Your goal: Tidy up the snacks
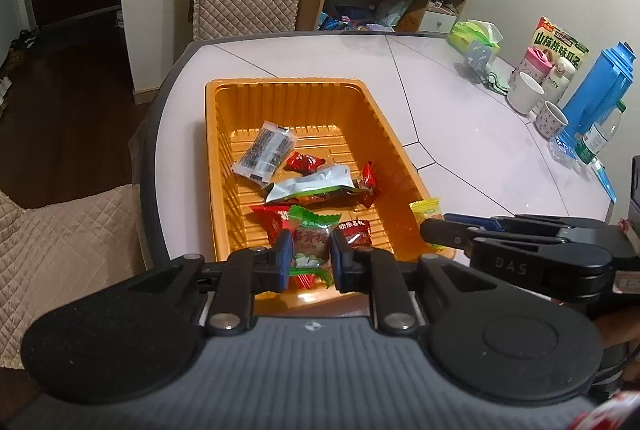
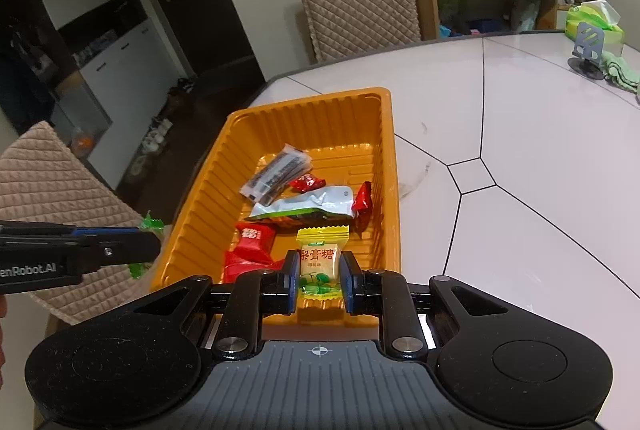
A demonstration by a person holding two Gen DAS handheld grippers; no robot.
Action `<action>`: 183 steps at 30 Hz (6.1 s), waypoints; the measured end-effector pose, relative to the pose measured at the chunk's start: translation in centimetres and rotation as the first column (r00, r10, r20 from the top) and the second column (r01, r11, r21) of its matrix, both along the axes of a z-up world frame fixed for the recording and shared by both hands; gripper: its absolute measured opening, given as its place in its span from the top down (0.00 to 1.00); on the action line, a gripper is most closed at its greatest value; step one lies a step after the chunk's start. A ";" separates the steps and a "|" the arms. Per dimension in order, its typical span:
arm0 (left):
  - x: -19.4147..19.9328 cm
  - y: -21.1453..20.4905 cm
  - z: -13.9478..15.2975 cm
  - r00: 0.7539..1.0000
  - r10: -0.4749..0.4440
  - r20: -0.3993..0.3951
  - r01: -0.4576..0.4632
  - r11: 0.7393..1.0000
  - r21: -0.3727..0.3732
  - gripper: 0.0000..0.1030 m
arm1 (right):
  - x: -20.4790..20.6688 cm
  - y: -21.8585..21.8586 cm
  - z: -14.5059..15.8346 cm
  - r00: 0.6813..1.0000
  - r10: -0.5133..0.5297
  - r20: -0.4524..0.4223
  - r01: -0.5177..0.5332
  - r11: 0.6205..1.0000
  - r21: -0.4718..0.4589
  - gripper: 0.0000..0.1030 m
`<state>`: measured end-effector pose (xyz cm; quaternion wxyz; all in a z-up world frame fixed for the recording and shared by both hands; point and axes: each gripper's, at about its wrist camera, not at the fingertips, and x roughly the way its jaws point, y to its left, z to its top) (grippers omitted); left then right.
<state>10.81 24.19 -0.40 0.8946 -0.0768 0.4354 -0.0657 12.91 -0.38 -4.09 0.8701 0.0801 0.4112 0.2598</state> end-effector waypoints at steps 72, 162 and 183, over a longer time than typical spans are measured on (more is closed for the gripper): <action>6.4 -1.1 -2.0 0.985 -0.169 -0.045 0.172 0.983 0.064 0.50 | -0.5 -2.4 1.3 0.976 -0.213 -0.046 0.214 0.977 0.016 0.44; -15.6 -19.0 1.3 0.999 0.015 -0.032 -0.011 0.994 0.110 0.26 | -16.6 -19.7 2.4 0.996 -0.083 -0.039 0.081 0.996 -0.042 0.18; -14.7 -18.7 1.5 0.999 0.022 -0.036 -0.018 0.993 0.115 0.26 | -15.7 -19.2 2.3 0.996 -0.074 -0.039 0.073 0.997 -0.037 0.18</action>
